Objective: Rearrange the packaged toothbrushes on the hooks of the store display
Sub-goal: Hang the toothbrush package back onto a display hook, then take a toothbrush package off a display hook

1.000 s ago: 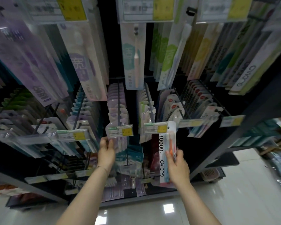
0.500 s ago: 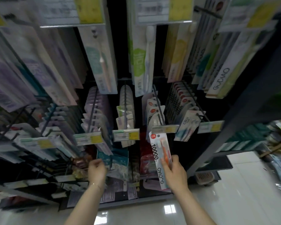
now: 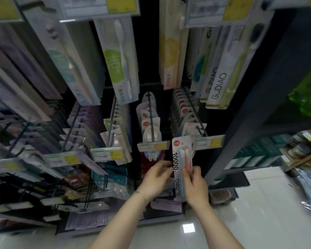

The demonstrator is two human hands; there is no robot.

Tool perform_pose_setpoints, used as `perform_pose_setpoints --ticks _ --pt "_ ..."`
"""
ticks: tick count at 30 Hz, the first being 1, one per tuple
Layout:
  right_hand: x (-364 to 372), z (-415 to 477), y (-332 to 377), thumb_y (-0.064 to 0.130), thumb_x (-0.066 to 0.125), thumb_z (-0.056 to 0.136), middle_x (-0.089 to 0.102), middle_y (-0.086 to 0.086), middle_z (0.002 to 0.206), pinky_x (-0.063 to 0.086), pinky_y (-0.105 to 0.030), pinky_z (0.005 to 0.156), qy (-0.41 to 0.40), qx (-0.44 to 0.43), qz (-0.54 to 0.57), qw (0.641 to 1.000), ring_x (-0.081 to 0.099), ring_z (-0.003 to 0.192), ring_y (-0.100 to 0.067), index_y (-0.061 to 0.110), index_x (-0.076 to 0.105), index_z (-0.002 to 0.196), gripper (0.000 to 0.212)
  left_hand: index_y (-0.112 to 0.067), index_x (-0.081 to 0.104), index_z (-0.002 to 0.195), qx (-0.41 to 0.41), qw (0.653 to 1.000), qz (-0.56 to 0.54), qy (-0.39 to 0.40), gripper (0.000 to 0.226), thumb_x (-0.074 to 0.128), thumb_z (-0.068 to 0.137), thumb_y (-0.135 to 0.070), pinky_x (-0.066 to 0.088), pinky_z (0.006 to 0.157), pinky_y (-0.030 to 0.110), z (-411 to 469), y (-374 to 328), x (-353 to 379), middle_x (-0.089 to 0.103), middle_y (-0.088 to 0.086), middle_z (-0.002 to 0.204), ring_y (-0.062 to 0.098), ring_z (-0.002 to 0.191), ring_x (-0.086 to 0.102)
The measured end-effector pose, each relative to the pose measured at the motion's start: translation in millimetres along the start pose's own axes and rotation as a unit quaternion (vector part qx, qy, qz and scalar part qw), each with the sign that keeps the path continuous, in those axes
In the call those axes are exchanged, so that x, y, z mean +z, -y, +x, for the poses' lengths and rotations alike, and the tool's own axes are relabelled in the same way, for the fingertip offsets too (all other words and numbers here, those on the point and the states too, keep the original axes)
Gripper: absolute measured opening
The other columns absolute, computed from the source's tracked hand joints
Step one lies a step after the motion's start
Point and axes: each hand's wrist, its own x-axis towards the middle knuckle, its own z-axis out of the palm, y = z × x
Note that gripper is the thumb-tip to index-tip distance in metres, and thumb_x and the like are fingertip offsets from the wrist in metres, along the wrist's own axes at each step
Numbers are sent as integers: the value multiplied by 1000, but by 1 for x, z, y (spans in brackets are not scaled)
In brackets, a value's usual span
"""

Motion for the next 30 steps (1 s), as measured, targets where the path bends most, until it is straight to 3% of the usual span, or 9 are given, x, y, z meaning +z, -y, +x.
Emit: perform_pose_setpoints --ticks 5,10,17,23,30 --pt "-18 9 -9 60 33 97 59 6 79 44 -38 62 -31 -30 6 999 61 74 -26 24 42 93 38 -18 66 111 61 998 0 -20 14 59 99 -21 55 93 34 14 -23 30 72 0 105 11 100 68" --pt "-34 15 -14 73 18 88 58 10 75 48 -39 60 -50 -68 -4 996 61 68 -19 23 44 93 56 -21 64 96 91 995 -11 -47 10 55 100 -22 53 92 50 20 -26 45 71 5 96 27 96 67" --pt "-36 13 -28 72 17 89 57 10 70 38 -27 48 -67 -81 -6 994 57 60 -12 22 44 93 57 -17 67 103 114 993 1 -37 13 54 102 -19 52 95 49 19 -28 55 70 3 102 22 101 66" --pt "-38 24 -24 77 12 89 59 7 73 46 -37 55 -69 -70 -10 995 59 63 -17 23 43 92 62 -23 68 103 95 994 -10 -61 12 56 101 -20 54 96 40 25 -41 61 72 -9 102 8 101 67" --pt "-41 31 -25 76 11 88 62 5 72 51 -41 58 -65 -72 -32 995 63 65 -22 26 43 94 60 -20 68 105 102 993 -23 -63 14 56 100 -15 53 97 33 28 -48 61 73 -12 105 5 104 67"
